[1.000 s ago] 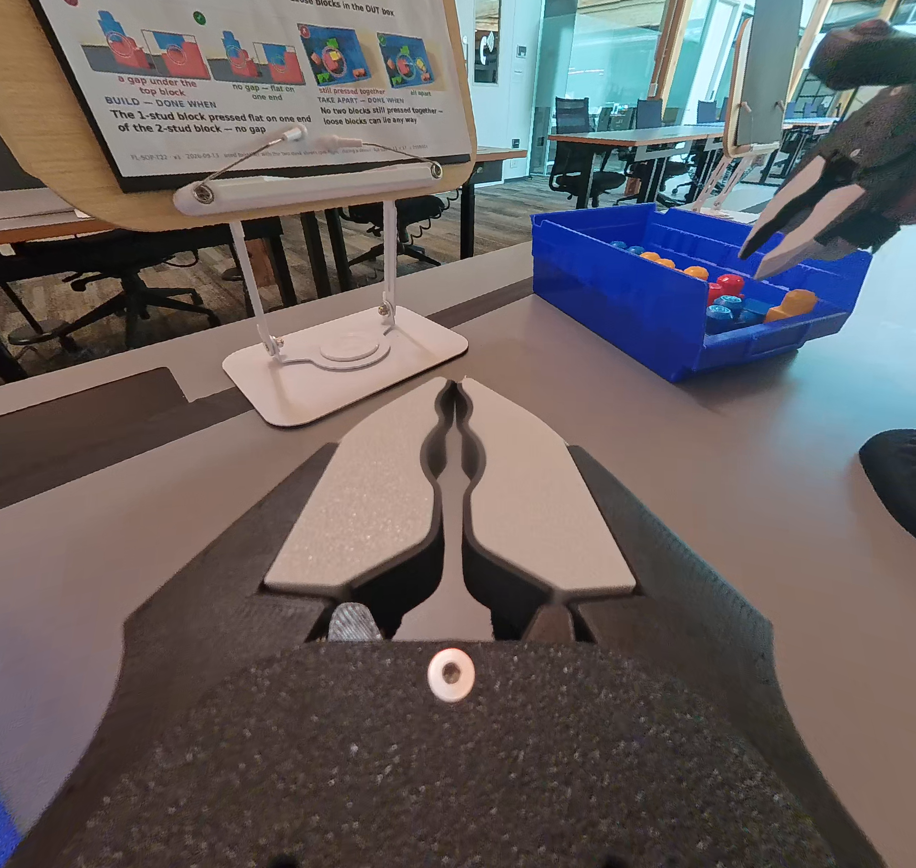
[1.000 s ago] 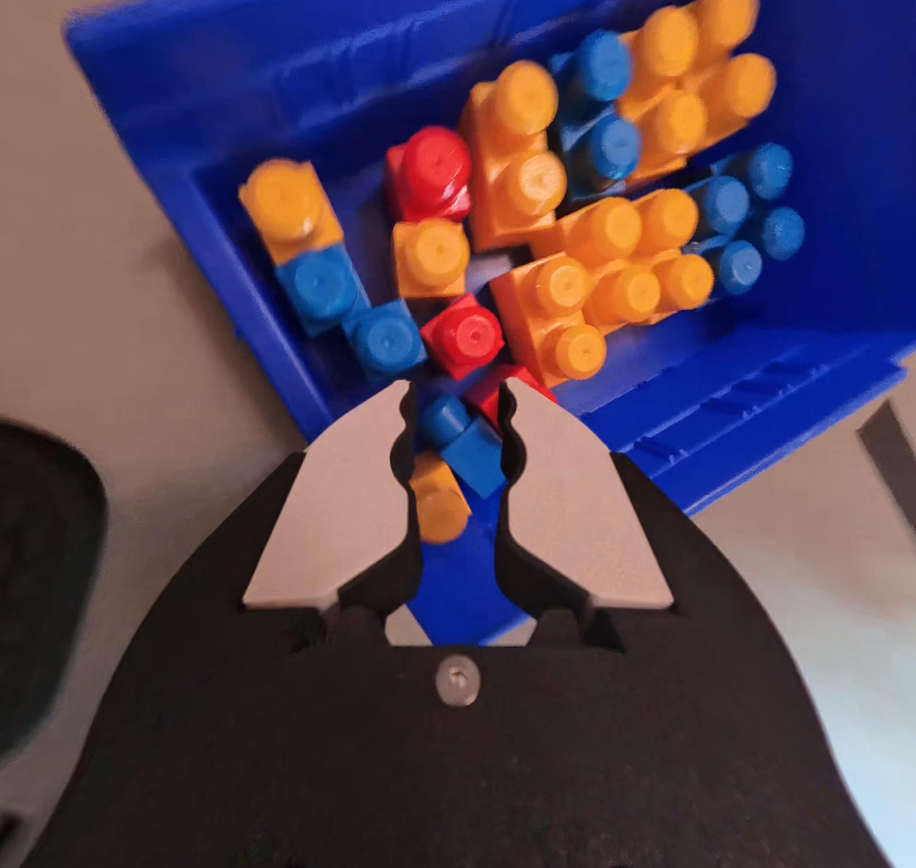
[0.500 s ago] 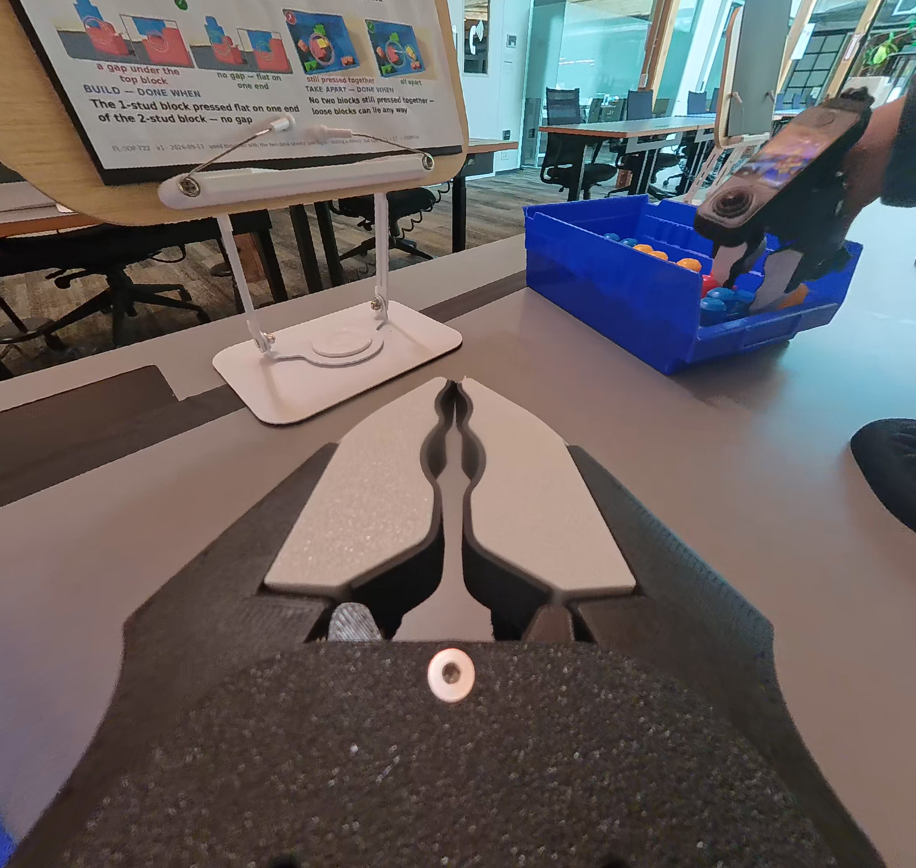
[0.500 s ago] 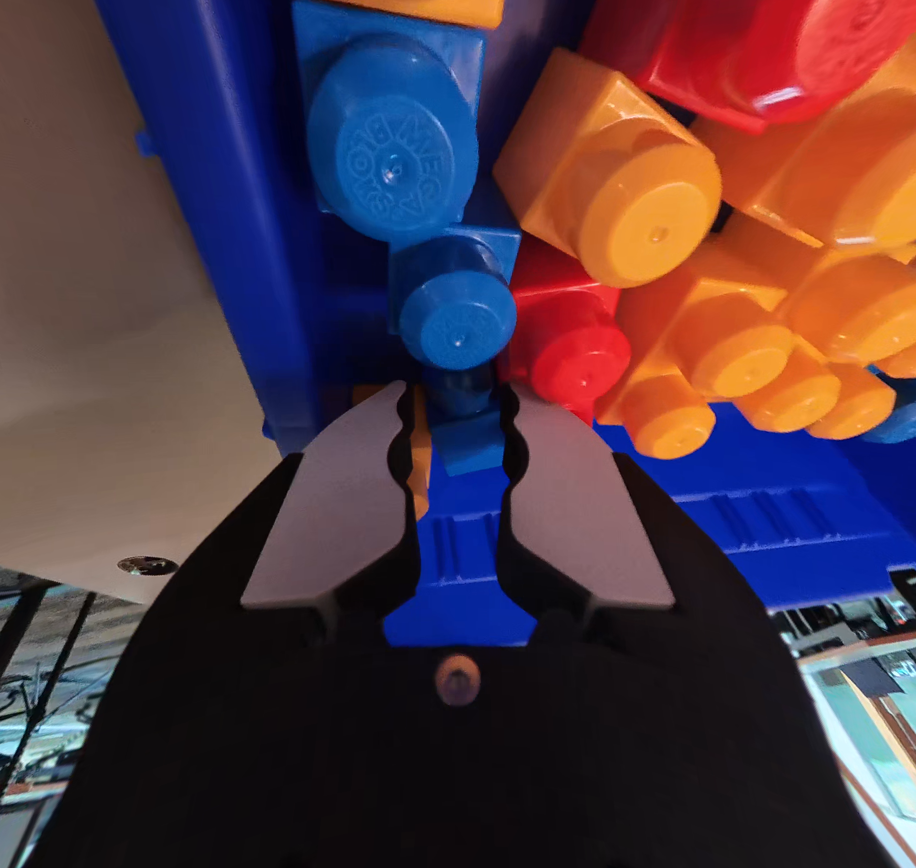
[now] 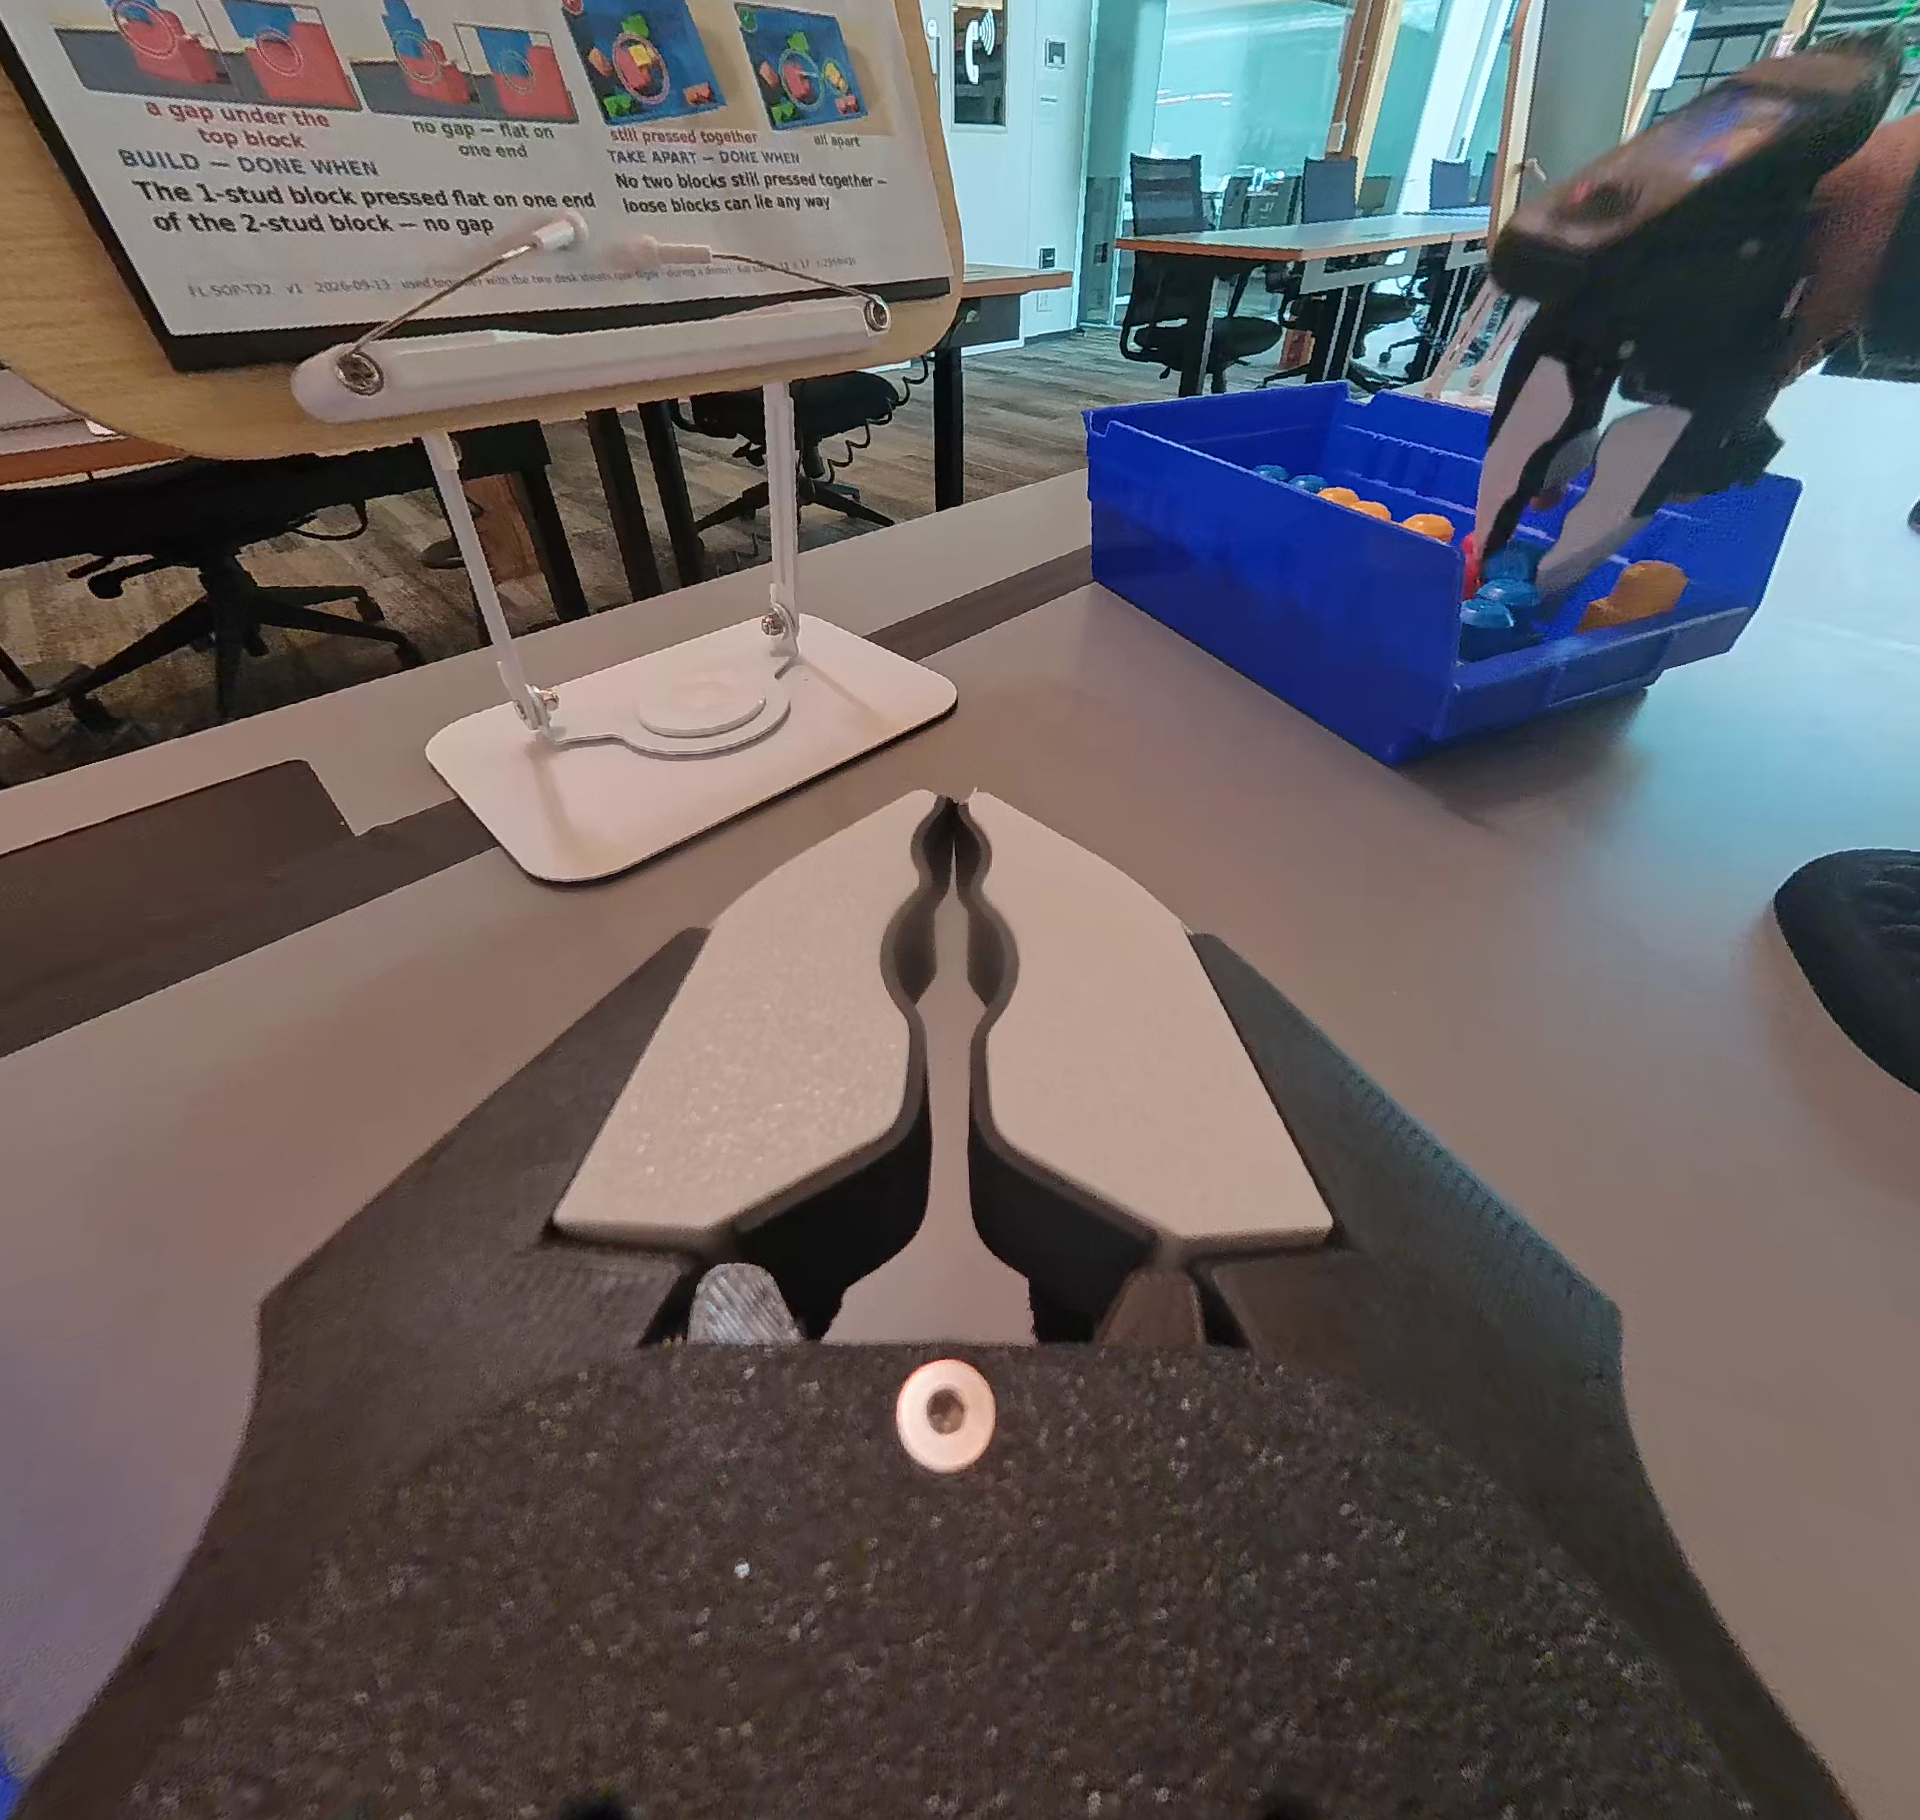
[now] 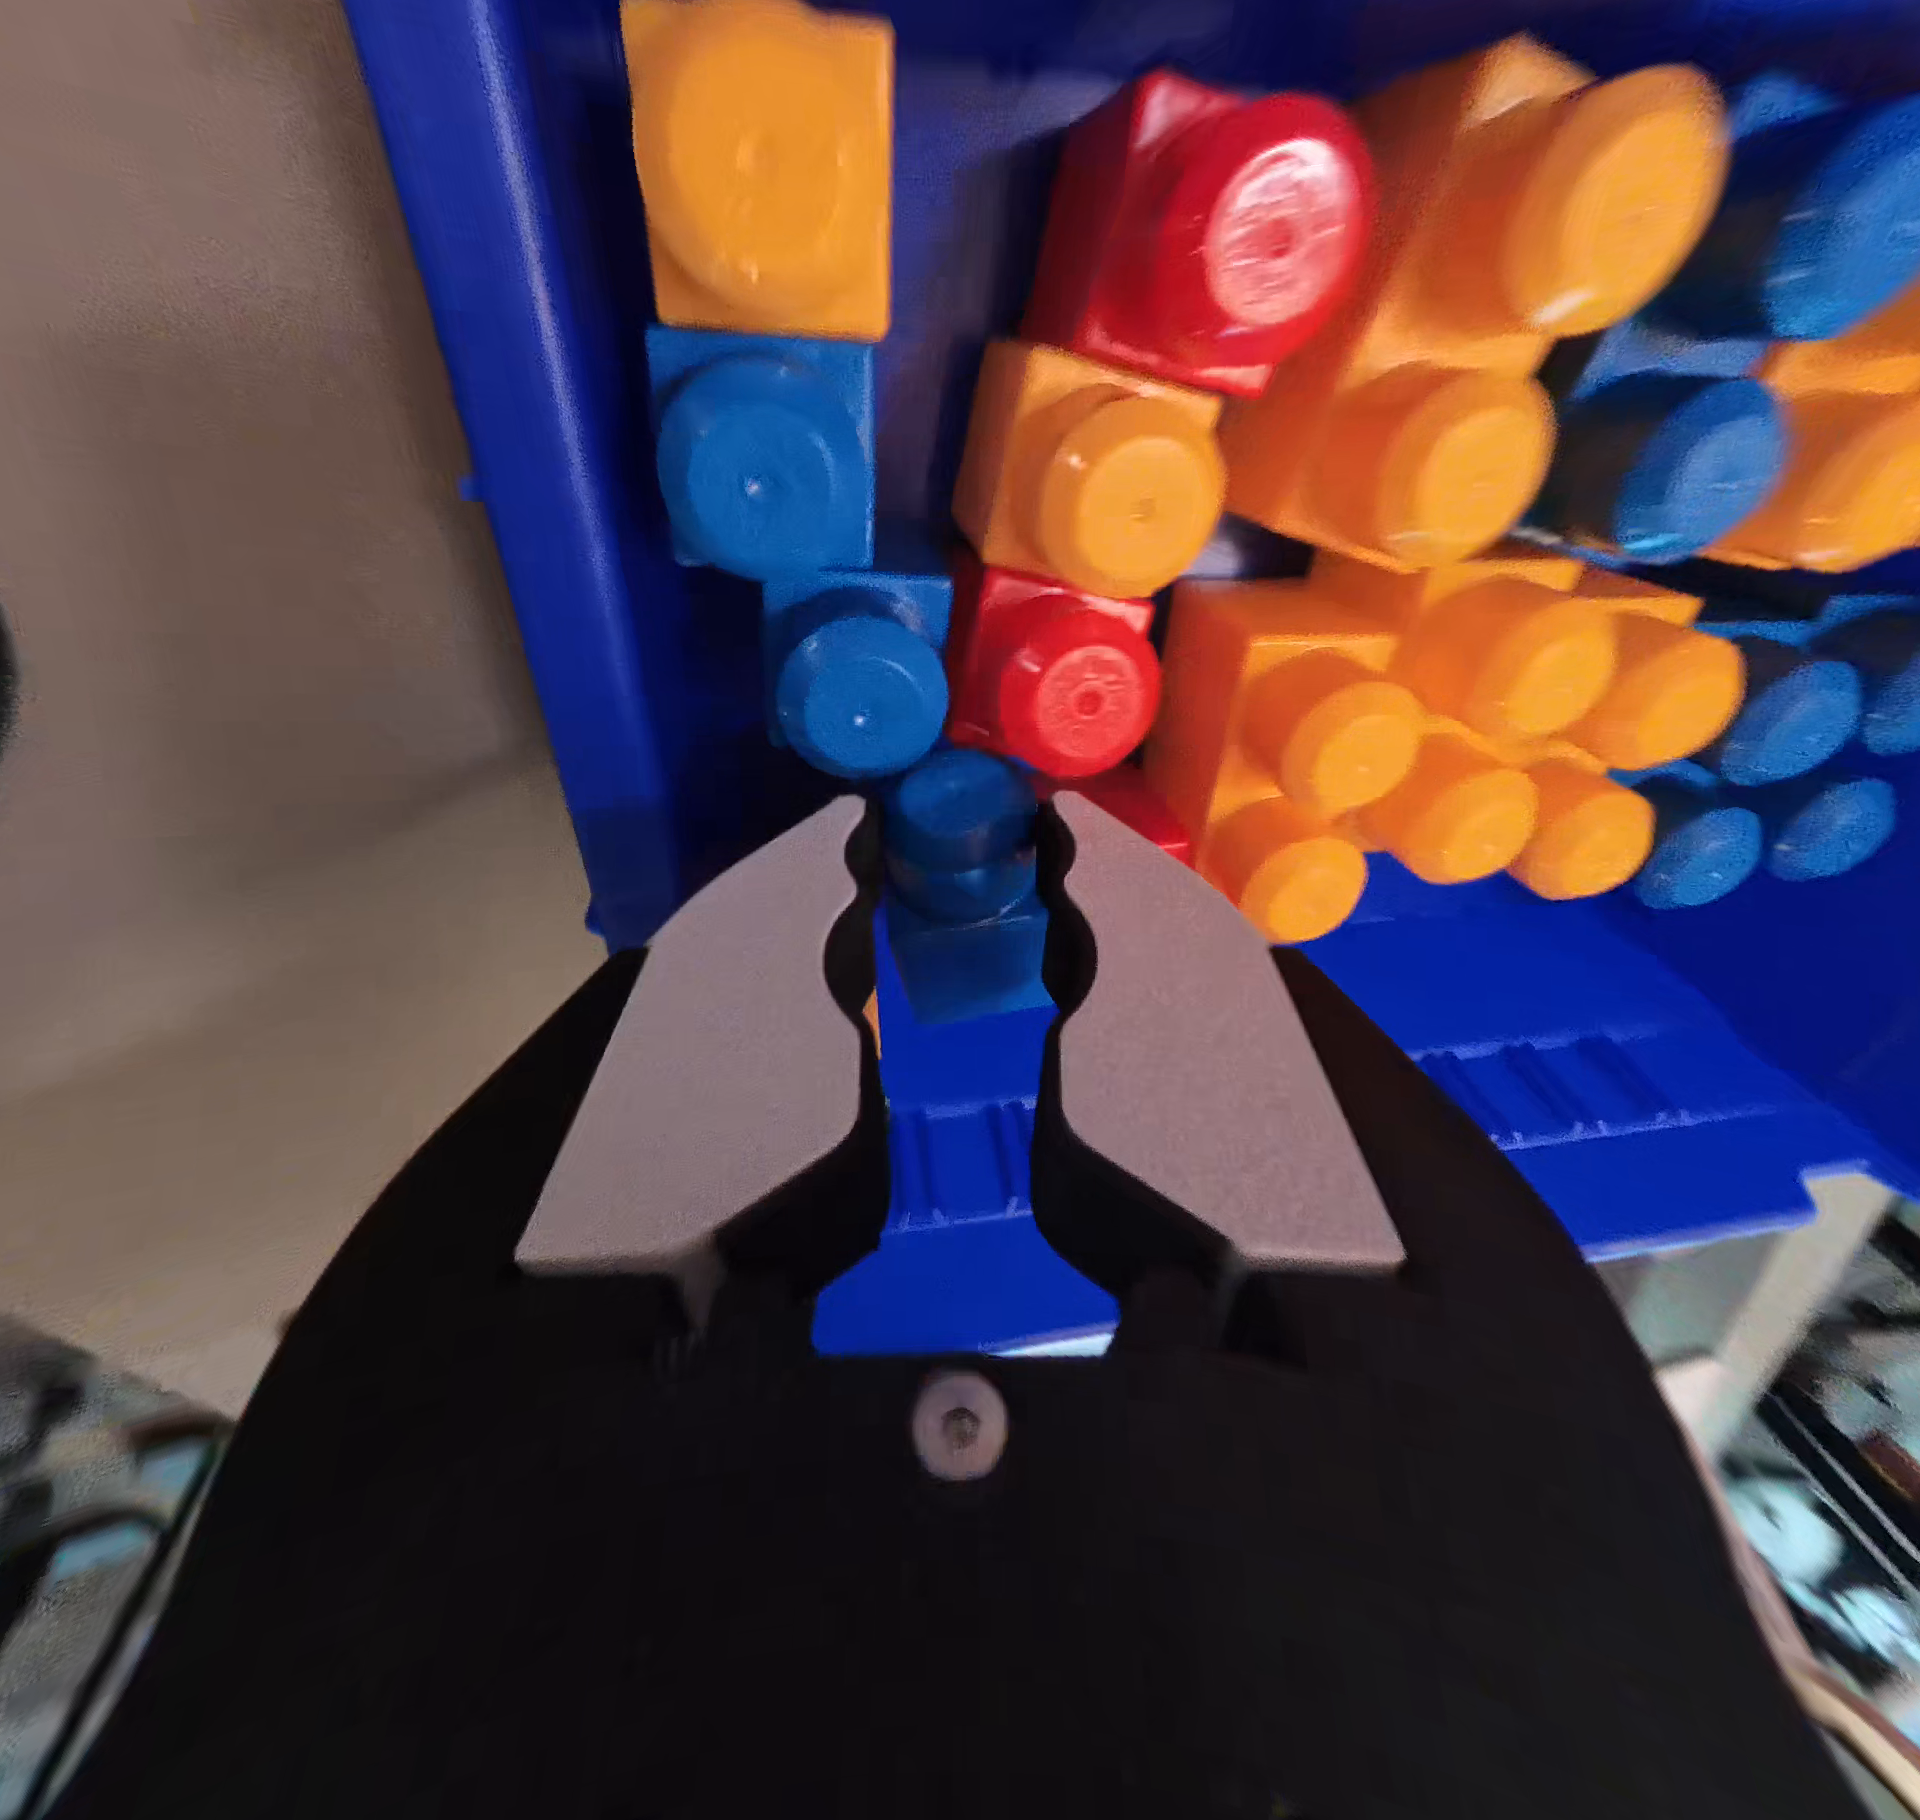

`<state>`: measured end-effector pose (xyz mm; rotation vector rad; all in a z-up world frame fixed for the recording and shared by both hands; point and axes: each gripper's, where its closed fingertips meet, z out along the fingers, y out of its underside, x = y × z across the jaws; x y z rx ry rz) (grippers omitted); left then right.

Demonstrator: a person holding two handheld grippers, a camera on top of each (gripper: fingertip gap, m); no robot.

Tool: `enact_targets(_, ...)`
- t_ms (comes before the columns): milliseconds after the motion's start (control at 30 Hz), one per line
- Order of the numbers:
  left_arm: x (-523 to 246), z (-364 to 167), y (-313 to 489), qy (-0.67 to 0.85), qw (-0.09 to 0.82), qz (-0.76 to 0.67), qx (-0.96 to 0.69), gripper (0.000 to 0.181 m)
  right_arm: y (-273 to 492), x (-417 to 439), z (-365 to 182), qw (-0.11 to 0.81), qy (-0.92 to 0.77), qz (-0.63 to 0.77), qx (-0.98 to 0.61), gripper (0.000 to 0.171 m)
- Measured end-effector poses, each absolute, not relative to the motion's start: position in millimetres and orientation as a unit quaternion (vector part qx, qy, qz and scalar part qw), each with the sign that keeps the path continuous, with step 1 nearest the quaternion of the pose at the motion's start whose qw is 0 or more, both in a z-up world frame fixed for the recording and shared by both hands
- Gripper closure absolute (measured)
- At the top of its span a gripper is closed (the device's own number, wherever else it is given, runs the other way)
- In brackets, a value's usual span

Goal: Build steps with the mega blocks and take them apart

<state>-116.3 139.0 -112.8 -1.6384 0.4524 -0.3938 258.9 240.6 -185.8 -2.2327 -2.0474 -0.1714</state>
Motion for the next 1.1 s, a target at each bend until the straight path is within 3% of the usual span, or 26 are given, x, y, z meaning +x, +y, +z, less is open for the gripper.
enact_targets(367,-111.9,-119.1,139.1,0.205,0.633,-0.176,-0.725,0.181,244.8,297.3,-155.0,0.158,-0.595,0.014,-0.788,0.143)
enact_targets(667,-108.5,-125.5,139.8,0.210,0.625,-0.175,-0.732,0.181,239.1,323.3,-139.1,0.171,-0.582,0.002,-0.795,0.143)
enact_targets(933,-105.6,-129.1,138.9,0.216,0.618,-0.176,-0.735,0.181,240.3,333.2,-157.5,0.041,-0.636,-0.133,-0.759,0.143)
enact_targets(1100,-105.2,-129.9,138.6,0.219,0.615,-0.179,-0.736,0.181,237.6,314.2,-159.2,-0.009,-0.655,-0.126,-0.745,0.144)
